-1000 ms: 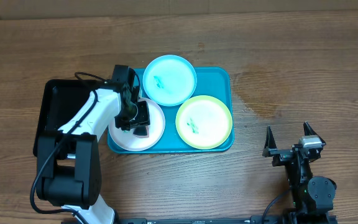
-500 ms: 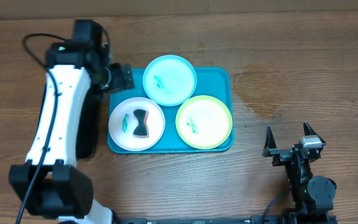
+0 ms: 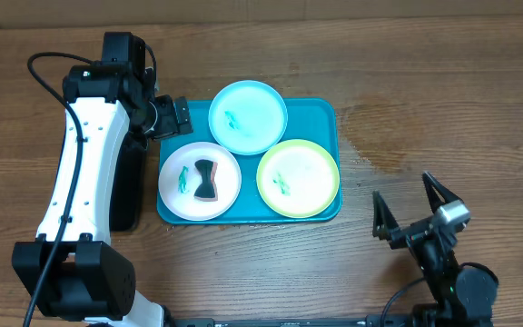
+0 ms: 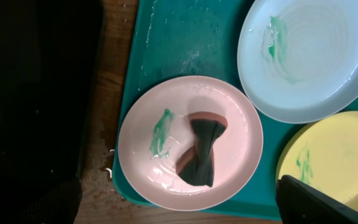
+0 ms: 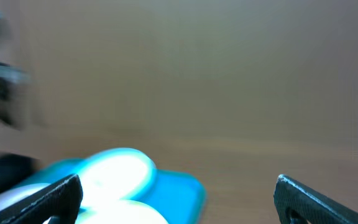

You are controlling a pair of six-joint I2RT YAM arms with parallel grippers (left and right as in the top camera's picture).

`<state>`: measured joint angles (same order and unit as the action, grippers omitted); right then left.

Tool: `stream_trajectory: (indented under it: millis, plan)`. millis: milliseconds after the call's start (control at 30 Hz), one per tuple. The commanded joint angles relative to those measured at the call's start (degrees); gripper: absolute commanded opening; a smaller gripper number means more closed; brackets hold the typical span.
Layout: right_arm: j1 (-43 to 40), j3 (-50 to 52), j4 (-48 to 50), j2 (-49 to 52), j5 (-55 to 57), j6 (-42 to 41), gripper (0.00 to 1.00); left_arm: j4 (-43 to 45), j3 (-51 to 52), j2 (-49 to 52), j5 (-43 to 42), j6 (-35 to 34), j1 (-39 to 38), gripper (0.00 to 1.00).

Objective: Clean dirty plates on tray and stack at the side
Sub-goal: 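Reach the right gripper to the white plate's rim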

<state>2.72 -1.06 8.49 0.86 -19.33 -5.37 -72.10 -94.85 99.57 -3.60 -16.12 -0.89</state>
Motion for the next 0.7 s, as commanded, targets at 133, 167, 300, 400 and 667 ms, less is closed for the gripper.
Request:
stream_trajectory:
  millis: [133, 167, 300, 400, 667]
  plan:
    - [-0.1, -2.8, 23.2, -0.5, -8.5, -5.0, 1.00, 0.5, 0.3, 0.7, 0.8, 0.9, -0.3, 1.00]
    - [-0.2, -5.0, 22.7, -0.3, -6.8, -4.9, 1.00, 0.5, 0.3, 0.7, 0.8, 0.9, -0.3, 1.00]
    - [-0.2, -20.7, 5.2, 6.2, -3.1, 1.1, 1.00, 0.4, 0.3, 0.7, 0.8, 0.9, -0.3, 1.00]
    - [-0.2, -36.5, -16.8, 17.5, -3.0, 7.5, 1.00, 0.5, 0.3, 0.7, 0.8, 0.9, -0.3, 1.00]
    - [-0.2, -53.9, -29.3, 47.0, -20.6, -0.6, 1.00, 0.4, 0.3, 0.7, 0.1, 0.7, -0.3, 1.00]
